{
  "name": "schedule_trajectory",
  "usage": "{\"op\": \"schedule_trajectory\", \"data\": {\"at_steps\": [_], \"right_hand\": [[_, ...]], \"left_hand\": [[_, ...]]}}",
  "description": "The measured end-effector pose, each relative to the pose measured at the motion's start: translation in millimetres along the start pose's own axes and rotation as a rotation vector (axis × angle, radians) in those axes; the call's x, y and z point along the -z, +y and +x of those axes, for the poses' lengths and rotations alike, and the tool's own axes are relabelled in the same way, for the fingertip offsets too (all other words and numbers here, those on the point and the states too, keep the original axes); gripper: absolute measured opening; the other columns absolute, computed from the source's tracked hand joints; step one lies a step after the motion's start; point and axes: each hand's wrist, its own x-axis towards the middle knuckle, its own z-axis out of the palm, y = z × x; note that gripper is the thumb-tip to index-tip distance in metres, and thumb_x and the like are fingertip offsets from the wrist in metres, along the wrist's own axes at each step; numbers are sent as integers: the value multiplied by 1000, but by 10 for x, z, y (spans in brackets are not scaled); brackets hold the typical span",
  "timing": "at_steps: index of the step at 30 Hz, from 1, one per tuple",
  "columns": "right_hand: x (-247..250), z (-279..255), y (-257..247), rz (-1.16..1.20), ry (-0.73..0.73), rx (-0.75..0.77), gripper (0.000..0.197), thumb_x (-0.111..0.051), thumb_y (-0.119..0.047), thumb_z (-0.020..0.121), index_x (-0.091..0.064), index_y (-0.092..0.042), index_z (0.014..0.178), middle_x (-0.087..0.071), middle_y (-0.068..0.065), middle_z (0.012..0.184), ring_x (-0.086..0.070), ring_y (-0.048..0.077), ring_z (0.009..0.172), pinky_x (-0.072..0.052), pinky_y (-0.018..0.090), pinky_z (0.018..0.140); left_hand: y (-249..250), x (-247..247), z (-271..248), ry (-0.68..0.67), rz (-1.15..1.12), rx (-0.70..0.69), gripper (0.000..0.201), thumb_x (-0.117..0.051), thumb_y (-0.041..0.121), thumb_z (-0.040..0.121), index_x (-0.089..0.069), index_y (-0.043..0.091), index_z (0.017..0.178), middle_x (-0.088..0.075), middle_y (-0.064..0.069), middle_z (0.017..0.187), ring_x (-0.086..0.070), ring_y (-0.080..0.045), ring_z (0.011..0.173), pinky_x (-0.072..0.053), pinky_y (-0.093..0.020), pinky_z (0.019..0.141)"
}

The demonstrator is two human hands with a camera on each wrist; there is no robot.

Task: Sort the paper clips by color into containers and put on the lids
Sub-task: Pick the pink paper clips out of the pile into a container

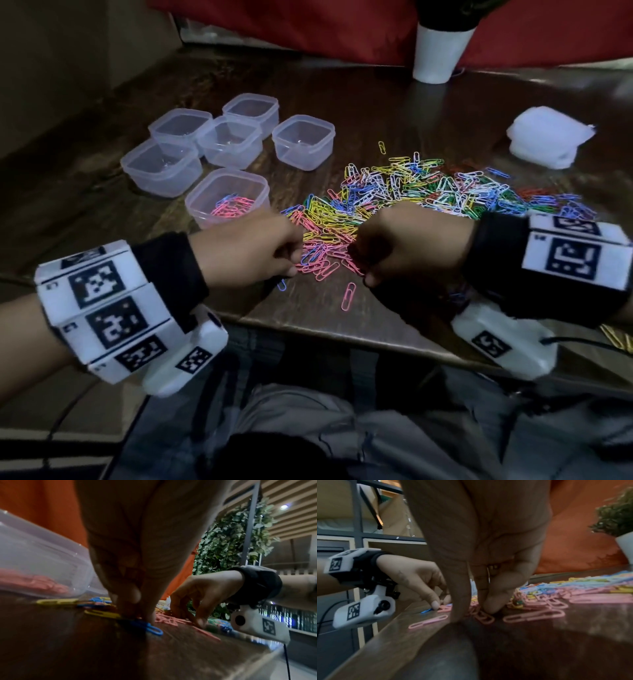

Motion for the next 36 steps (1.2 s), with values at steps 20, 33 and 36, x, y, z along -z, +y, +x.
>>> {"op": "schedule_trajectory", "data": {"at_steps": [20, 33, 36], "right_hand": [[5, 36, -195, -200, 52, -16, 24, -56, -27, 88, -61, -5, 94, -45, 5, 71, -47, 22, 74, -36, 25, 63], [242, 80, -449, 89, 392, 138, 15, -63, -18, 81, -71, -13, 92, -67, 5, 87, -61, 19, 85, -46, 26, 76], [344, -126, -279, 122, 502, 191, 13, -65, -15, 80, -70, -12, 91, -51, -11, 70, -47, 6, 66, -33, 11, 62]], "left_hand": [[144, -5, -125, 88, -938, 215, 25, -40, 1, 95, -59, 14, 103, -53, 4, 61, -49, -5, 54, -40, -12, 44], [485, -152, 150, 311, -2369, 352, 42, -28, 21, 100, -57, 2, 75, -58, -7, 68, -57, -14, 56, -53, -24, 51], [366, -159, 77, 360, -2482, 384, 39, -33, 20, 99, -50, 7, 66, -51, -3, 55, -53, -11, 44, -48, -16, 42]]}}
